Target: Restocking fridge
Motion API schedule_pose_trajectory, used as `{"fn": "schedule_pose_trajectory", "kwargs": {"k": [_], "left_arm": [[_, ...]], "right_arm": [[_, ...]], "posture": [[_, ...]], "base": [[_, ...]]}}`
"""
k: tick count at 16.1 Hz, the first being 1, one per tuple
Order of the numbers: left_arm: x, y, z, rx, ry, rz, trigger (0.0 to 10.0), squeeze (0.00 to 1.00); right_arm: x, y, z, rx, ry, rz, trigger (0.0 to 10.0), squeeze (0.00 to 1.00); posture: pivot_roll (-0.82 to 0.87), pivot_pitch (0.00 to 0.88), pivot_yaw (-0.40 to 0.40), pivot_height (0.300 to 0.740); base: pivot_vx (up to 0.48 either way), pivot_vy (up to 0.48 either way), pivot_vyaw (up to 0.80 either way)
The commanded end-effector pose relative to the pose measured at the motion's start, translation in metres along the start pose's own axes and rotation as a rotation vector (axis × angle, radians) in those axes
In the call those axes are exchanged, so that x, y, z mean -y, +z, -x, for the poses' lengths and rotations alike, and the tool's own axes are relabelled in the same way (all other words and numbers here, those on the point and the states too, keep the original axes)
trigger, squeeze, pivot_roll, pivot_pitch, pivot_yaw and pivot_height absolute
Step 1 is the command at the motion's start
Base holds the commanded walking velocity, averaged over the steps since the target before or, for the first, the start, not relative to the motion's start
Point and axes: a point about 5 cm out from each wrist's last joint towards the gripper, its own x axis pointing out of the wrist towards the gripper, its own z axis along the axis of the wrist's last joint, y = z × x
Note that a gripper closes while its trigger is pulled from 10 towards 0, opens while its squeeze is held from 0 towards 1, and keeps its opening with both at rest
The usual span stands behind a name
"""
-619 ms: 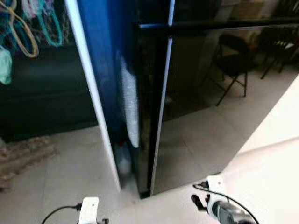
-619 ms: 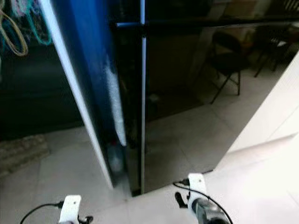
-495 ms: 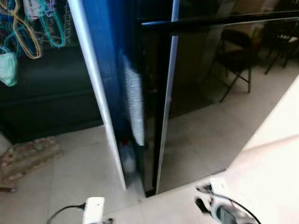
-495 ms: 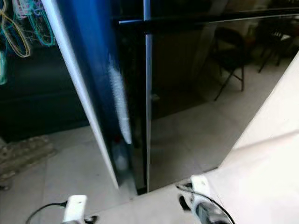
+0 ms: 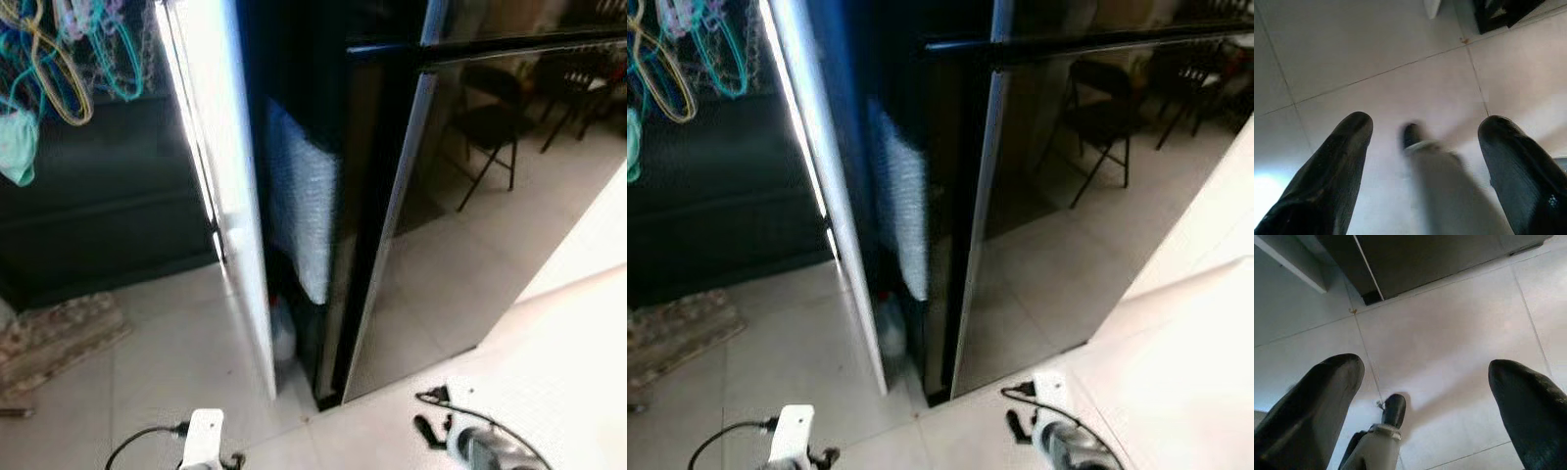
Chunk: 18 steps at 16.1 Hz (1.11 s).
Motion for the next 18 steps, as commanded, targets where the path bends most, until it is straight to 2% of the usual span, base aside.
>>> {"fn": "schedule_pose_trajectory", "kwargs": {"k": [1,10,13,18], "left_arm": [[-0.0078,-0.0086,0.0013,-0.030,0.027,0.005,10.0,0.00],[-0.0080,-0.0062,0.0010,-0.025,0.035,0.019,10.0,0.00],[-0.0090,-0.0061,0.0010,-0.027,0.050,0.004,10.0,0.00],[-0.0089,-0.0063,0.0009,-0.032,0.049,0.001,10.0,0.00]], "right_arm": [[-0.0066,0.0043,-0.0014,0.010,0.016,0.001,10.0,0.00],[-0.0080,0.0072,-0.0016,0.024,0.026,-0.007,10.0,0.00],[-0.0080,0.0087,-0.0015,0.034,0.028,0.020,10.0,0.00],[-0.0079,0.0096,-0.0014,0.045,0.028,0.013,10.0,0.00]], "posture": [[0.02,0.000,-0.053,0.740],[0.03,0.000,-0.049,0.740],[0.03,0.000,-0.049,0.740],[0.02,0.000,-0.050,0.740]], "base": [[0.000,0.326,0.00],[0.000,0.325,0.00],[0.000,0.000,0.00],[0.000,0.000,0.80]]}}
